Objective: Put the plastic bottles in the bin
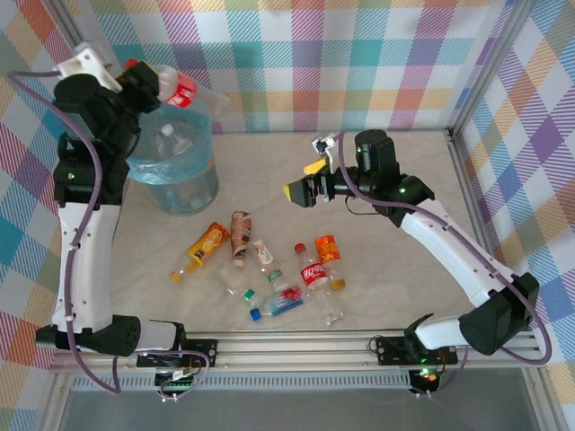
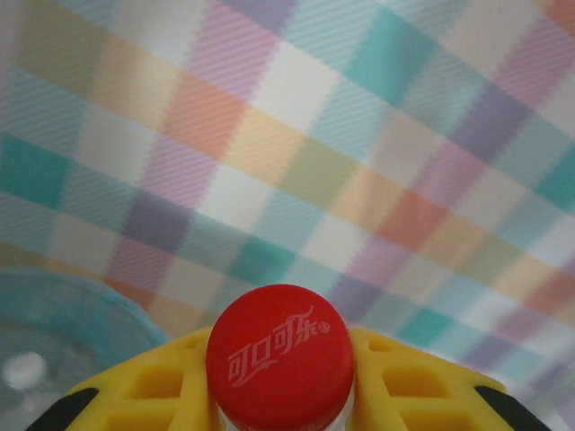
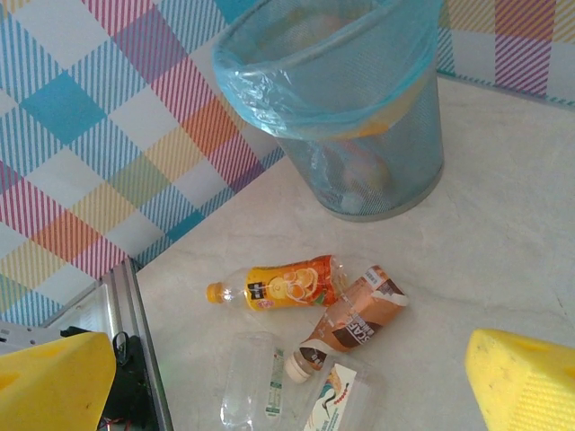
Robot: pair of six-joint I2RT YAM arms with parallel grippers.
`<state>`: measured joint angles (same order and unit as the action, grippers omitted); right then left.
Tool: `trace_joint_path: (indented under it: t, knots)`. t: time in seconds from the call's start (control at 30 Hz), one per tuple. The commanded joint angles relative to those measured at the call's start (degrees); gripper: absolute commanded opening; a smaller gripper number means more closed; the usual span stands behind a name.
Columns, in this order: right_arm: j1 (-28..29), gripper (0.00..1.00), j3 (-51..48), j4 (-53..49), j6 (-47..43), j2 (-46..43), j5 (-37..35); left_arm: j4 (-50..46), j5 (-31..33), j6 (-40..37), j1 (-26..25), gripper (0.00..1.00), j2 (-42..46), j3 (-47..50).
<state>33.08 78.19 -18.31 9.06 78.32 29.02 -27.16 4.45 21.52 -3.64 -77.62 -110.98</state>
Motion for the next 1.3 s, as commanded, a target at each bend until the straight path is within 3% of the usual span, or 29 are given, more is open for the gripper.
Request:
trace_joint_path:
  t: [0.0, 0.17, 0.37, 0.73, 0.93, 1.27]
  knots:
    - [0.49, 1.0, 1.85, 0.01, 1.57, 1.22, 1.22, -2.23, 0.94, 0.1, 4.75, 0.0, -3.49, -2.65]
    - [2.25, 1.0, 3.72, 0.89, 4.28, 4.36, 4.59, -2.46, -4.52, 4.15, 12.24, 0.0, -7.96, -2.63]
    - [5.2, 1.0, 6.41, 0.4, 3.88, 7.32, 5.17, -0.91, -4.98, 3.65, 14.86, 0.0, -10.26, 1.79]
    - [7.57, 1.0, 6.51, -0.32, 4.07, 9.24, 4.67, -1.03, -4.63, -2.93, 15.93, 0.0, -12.49, 9.44]
    - [8.14, 1.0, 6.31, -0.34, 4.3, 9.97, 4.21, -0.79, -7.67, -4.63, 15.93, 0.0, -14.79, 13.65]
    - [9.01, 1.0, 7.1, -1.46, 4.2, 11.31, 3.78, 0.37, -6.61, -6.58, 15.94, 0.0, -19.6, 18.29]
